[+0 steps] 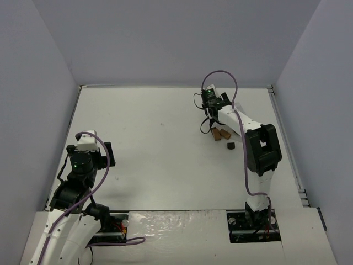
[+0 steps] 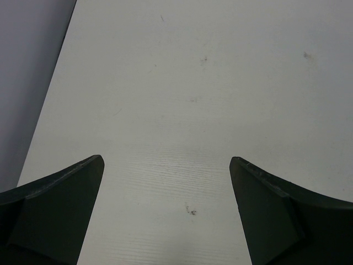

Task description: Build the wood block tower

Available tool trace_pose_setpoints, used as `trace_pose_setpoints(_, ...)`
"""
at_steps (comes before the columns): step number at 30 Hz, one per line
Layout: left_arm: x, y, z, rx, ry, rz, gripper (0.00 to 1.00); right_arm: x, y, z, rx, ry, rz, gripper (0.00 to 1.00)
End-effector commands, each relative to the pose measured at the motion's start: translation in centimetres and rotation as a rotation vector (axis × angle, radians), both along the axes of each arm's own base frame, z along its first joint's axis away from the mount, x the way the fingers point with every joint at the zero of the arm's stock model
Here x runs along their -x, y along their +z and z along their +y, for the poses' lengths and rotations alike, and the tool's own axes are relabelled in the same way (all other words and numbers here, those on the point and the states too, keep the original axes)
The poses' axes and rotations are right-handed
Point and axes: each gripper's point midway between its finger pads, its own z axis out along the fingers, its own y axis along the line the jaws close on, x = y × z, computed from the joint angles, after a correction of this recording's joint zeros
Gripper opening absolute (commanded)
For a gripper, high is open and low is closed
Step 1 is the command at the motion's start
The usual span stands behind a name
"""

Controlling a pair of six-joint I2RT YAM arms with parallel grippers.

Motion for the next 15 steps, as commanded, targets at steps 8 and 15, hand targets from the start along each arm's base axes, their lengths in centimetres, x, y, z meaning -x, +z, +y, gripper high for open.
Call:
trace_pose_setpoints(8, -1.0, 2.4, -0.8, 0.039, -0.018, -0.064, 0.97, 0.9, 7.2, -2.0, -0.498, 0.036, -0.08, 1.0)
trace_pose_setpoints(15, -0.9, 2.4, -0.9, 0.043, -0.022, -0.062, 0.97, 1.4, 5.9, -2.2, -0.622, 0.1, 0.007, 1.0)
